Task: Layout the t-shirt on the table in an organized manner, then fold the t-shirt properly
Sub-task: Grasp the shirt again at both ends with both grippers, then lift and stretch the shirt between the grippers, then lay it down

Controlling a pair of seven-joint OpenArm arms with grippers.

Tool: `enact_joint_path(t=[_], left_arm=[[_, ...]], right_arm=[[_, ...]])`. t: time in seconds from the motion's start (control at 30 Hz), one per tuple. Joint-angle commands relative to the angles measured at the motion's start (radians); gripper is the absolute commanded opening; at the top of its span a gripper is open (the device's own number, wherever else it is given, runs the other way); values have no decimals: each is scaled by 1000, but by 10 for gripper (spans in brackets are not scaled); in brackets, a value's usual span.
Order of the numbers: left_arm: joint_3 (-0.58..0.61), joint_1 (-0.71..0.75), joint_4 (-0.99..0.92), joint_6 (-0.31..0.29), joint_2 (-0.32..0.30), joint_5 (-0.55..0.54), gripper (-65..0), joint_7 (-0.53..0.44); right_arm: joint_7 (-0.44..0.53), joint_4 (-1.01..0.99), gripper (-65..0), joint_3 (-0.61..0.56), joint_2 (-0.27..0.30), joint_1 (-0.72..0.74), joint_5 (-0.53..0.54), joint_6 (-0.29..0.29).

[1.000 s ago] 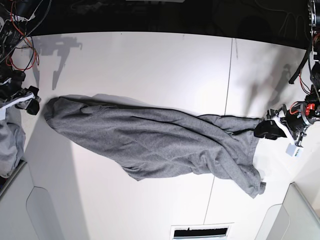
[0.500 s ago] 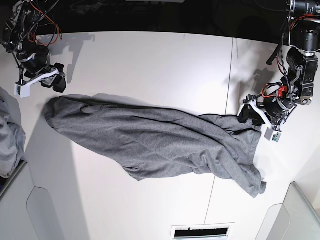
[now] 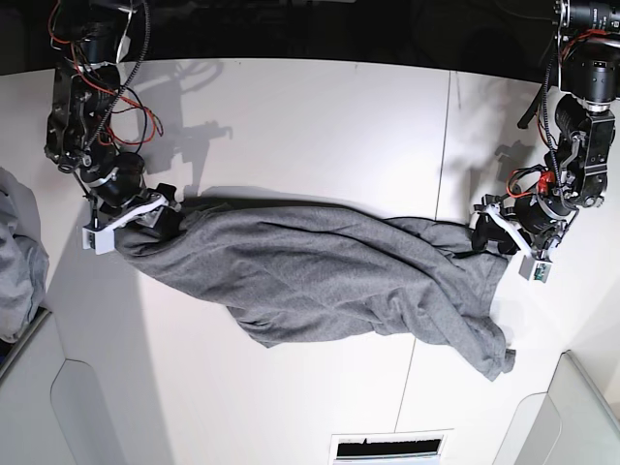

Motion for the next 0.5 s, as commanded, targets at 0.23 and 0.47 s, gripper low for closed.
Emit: enact_joint_path(t=[0.23, 0.47], left_arm=[[-6, -19, 13, -3, -16, 30, -581, -69], [-7, -36, 13, 5, -46, 36, -650, -124]], right_arm=[[-4, 0, -650, -14, -54, 24, -20, 44], [4, 116, -650, -12, -48, 16, -9, 92]])
